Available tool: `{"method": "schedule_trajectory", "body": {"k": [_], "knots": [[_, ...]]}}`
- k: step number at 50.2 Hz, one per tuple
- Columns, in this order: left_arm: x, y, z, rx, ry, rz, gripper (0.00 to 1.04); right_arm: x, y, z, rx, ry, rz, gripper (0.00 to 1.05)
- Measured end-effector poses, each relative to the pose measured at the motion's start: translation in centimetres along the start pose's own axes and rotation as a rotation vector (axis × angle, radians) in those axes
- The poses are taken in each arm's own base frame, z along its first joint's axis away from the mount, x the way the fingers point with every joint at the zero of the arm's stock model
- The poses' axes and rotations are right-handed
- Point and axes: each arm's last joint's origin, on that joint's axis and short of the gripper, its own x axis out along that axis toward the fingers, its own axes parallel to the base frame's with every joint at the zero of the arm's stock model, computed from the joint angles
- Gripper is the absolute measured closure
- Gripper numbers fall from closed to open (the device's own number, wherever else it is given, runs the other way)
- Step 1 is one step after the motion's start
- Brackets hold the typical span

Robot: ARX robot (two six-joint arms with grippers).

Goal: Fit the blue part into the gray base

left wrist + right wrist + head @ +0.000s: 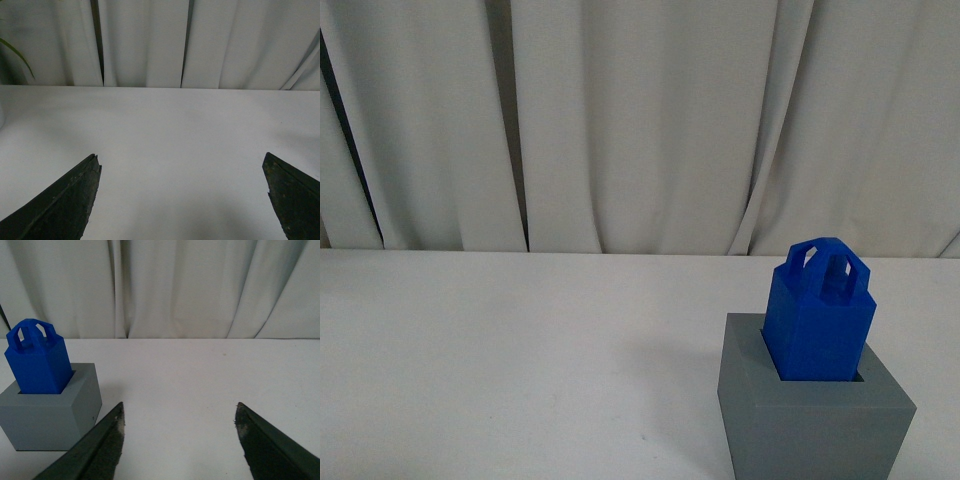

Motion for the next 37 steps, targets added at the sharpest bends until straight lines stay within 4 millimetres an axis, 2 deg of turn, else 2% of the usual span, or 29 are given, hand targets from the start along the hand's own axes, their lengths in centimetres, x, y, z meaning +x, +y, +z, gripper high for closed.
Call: {"method": "schedule_trajectory", "body": {"k": [10,12,16,37], "knots": [[0.0,0.0,0.0,0.0,0.0,0.0,0.06,0.0,0.0,0.0,0.0,0.0,0.0,0.08],[0.0,0.0,0.0,0.0,0.0,0.0,0.06,0.0,0.0,0.0,0.001,0.0,0.0,0.05],[0.0,0.0,0.0,0.0,0.0,0.0,0.06,0.0,0.0,0.0,0.001,0.0,0.0,0.08],[0.0,0.0,0.0,0.0,0.0,0.0,0.06,0.0,0.0,0.0,0.001,0.0,0.0,0.07]]}}
